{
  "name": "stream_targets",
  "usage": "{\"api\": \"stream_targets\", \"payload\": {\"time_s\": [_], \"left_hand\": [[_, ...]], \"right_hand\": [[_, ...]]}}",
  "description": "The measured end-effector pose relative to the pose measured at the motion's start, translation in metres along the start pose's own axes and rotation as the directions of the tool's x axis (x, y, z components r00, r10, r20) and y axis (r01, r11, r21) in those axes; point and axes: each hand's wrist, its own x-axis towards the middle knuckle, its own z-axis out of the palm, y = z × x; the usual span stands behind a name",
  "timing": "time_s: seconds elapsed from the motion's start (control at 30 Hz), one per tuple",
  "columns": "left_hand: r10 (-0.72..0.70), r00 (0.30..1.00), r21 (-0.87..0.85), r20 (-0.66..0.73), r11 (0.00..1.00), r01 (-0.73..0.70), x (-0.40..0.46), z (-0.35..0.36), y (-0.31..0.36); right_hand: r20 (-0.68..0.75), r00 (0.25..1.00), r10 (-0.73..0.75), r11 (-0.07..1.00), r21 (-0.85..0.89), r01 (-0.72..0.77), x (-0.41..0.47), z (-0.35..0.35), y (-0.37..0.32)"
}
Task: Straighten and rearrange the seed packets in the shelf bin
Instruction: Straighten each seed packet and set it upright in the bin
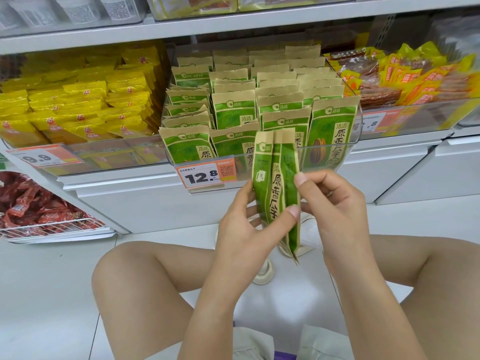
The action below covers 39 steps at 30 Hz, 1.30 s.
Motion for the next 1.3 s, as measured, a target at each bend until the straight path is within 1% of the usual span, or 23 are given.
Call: {"api": "stream_targets", "payload": {"time_s": [0.07,0.17,0.23,0.3,0.4,0.5,0.57,0.63,0.9,1.03,1.13,1.2,1.3], "left_hand": [[-0.030,0.997,-0.096,-0.068,0.995,0.024,0.002,-0.003,0.001],[-0.058,0.985,-0.219,-0.163,0.976,0.022,0.004,-0.012,0.005],[-0.060,0.973,-0.242,-0.224,0.970,0.004,0.003,-0.018,0.008],[-0.065,0.966,-0.244,-0.252,0.970,0.002,0.002,-0.020,0.011],[-0.071,0.959,-0.230,-0.273,0.973,0.006,0.001,-0.022,0.011],[-0.066,0.962,-0.219,-0.265,0.976,0.007,0.000,-0.022,0.012],[-0.062,0.968,-0.210,-0.243,0.978,0.010,0.000,-0.021,0.013],[-0.067,0.975,-0.238,-0.214,0.971,0.014,-0.001,-0.019,0.014],[-0.046,0.988,-0.269,-0.151,0.963,0.004,-0.001,-0.019,0.013],[-0.066,0.988,-0.321,-0.139,0.947,0.018,0.001,-0.019,0.012],[-0.064,0.991,-0.365,-0.115,0.931,0.018,0.000,-0.013,0.013],[-0.052,0.989,-0.370,-0.140,0.929,-0.003,-0.002,-0.007,0.015],[-0.075,0.963,-0.380,-0.260,0.925,-0.030,-0.002,-0.005,0.016]], "right_hand": [[0.119,0.993,0.005,0.999,-0.036,-0.001,0.000,-0.003,0.000],[0.274,0.957,0.092,0.991,-0.122,-0.060,-0.001,-0.005,-0.002],[0.359,0.919,0.161,0.979,-0.175,-0.103,-0.003,-0.004,-0.002],[0.401,0.898,0.182,0.971,-0.218,-0.100,-0.005,-0.003,-0.001],[0.412,0.897,0.158,0.960,-0.276,-0.042,-0.005,-0.002,0.003],[0.432,0.890,0.144,0.947,-0.320,0.002,-0.004,-0.004,0.004],[0.456,0.879,0.138,0.948,-0.317,0.015,-0.003,-0.007,0.003],[0.471,0.873,0.126,0.956,-0.291,0.019,-0.003,-0.008,0.003],[0.495,0.864,0.091,0.978,-0.206,0.015,-0.001,-0.009,0.004],[0.495,0.866,0.075,0.976,-0.215,0.039,-0.001,-0.009,0.006],[0.513,0.854,0.088,0.965,-0.256,0.054,-0.004,-0.007,0.007],[0.531,0.845,0.062,0.955,-0.276,0.104,-0.007,-0.002,0.009],[0.521,0.853,0.044,0.941,-0.309,0.140,-0.009,0.006,0.011]]}}
